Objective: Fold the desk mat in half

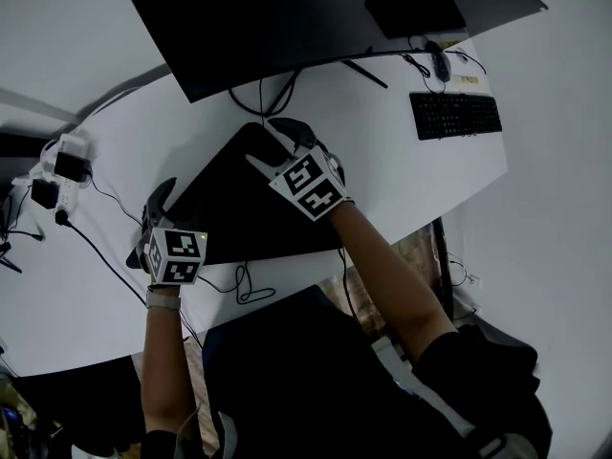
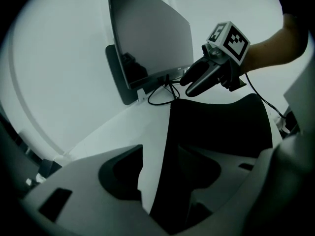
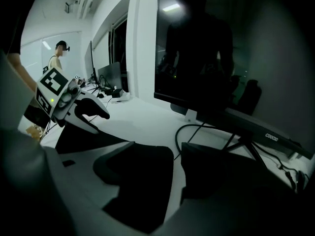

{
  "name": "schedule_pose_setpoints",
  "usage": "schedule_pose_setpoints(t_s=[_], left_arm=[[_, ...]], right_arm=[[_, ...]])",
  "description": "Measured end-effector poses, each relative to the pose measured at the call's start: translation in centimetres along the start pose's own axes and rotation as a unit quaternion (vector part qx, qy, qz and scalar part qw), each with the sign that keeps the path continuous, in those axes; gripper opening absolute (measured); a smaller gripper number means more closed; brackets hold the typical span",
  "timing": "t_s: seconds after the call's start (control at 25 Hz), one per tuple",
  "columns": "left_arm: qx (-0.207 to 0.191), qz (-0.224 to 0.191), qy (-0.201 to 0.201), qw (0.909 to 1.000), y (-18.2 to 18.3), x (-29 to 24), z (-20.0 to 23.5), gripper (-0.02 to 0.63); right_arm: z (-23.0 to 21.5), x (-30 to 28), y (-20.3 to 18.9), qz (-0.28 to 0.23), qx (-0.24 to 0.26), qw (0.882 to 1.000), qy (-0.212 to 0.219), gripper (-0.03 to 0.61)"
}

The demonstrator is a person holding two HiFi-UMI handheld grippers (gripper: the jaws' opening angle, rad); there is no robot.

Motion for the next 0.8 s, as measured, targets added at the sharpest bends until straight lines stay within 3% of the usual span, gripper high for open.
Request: schedule_pose_setpoints(t_s=[0.48,0.8], left_arm=[[0.005,-0.097,-0.050,0.9940,4.3,4.1,-1.0,0.154],[0.008,-0.171,-0.071,0.9827,6.8,8.1,-2.0,0.037]], right_arm=[[2.9,6.8,0.0,-0.028,-0.054,0.997,-0.036,0.272],[5.6,12.3,1.2,-0.070,-0.065,0.992,-0.078,0.147]])
Point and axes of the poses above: the fingertips, and each gripper's own axes: x backward along the fingers, z to its left, y out of its top, the point moved 5 cm from there along x, backward along the fingers, and after that the axes turned 4 degrees about -x, right-handed, at the moved point
